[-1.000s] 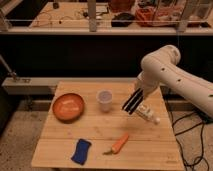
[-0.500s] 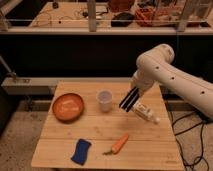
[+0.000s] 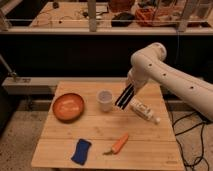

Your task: Place the eraser in the ceramic cup

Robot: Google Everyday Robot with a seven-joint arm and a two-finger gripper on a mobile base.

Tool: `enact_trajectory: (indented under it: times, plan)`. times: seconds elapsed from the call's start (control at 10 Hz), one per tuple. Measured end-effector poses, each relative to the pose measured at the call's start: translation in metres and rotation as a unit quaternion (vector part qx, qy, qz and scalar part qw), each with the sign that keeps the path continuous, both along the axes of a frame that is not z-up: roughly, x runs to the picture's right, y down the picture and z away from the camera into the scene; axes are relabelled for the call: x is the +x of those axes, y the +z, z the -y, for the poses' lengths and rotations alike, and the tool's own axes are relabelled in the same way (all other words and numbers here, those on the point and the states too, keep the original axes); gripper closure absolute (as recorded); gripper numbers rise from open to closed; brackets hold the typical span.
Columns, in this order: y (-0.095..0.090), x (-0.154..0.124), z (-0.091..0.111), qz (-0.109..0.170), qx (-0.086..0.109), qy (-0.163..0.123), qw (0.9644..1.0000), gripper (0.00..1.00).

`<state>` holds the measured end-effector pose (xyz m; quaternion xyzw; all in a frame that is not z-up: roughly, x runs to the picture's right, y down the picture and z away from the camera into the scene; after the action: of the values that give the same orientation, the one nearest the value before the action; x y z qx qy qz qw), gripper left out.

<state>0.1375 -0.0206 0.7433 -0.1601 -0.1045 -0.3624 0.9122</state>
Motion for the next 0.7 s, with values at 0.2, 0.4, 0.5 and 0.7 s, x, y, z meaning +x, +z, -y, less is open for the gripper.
enact_trajectory:
  times: [0.2,0.4,0.5,0.7]
  plan:
    - [0.005,-0.005,0.002,0.004,-0.002,-0.004,1.0,0.97]
    - [0.01,-0.013,0.003,0.01,-0.003,-0.008,0.9999,0.97]
    - [0.014,-0.018,0.004,0.013,-0.004,-0.011,0.9998,0.97]
    - [0.02,-0.028,0.006,0.019,-0.005,-0.016,0.9997,0.97]
